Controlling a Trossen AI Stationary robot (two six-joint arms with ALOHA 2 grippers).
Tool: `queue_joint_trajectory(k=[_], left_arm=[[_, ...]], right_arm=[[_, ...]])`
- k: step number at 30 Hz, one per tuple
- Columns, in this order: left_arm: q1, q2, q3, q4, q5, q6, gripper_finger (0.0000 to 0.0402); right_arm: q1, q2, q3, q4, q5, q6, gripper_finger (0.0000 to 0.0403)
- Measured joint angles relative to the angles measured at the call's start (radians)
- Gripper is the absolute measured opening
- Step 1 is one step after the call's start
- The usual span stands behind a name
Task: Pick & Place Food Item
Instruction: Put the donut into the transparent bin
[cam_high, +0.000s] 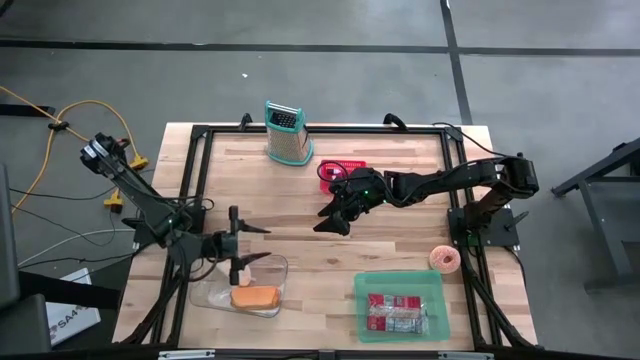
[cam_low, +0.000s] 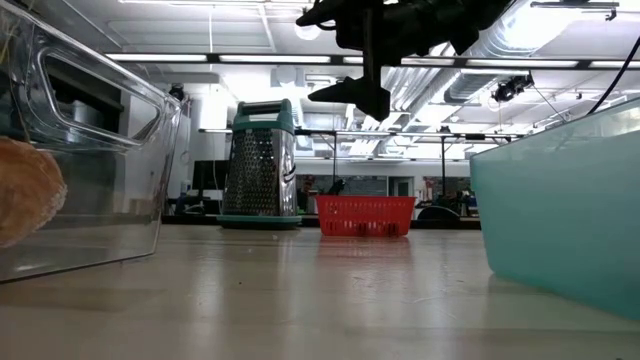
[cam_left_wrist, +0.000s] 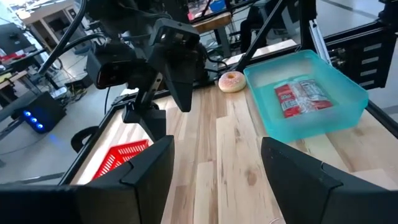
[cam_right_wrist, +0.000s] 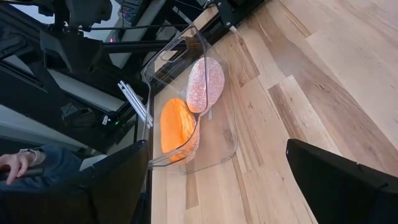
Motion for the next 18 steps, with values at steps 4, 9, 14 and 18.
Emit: queue_joint_trajectory(k=[4,9,14,18], left_arm=[[0.040,0.000,0.000,-0.024,0.019,0.000,0.0232],[0.126,0.000,0.000,-0.030,0.097,0.006,0.0232],[0.237,0.000,0.000,-0.031,0.202,0.063,0.0232],[0.338,0.000,0.001,-0.053,0.326,0.079,0.0232]], right_arm=[[0.000,0.000,0.000,0.000,0.000,0.000,0.0369],[0.000,0.000,0.000,0.000,0.000,0.000,0.0369],[0.000,0.000,0.000,0.000,0.000,0.000,0.0369],[0.000,0.000,0.000,0.000,0.000,0.000,0.0369]])
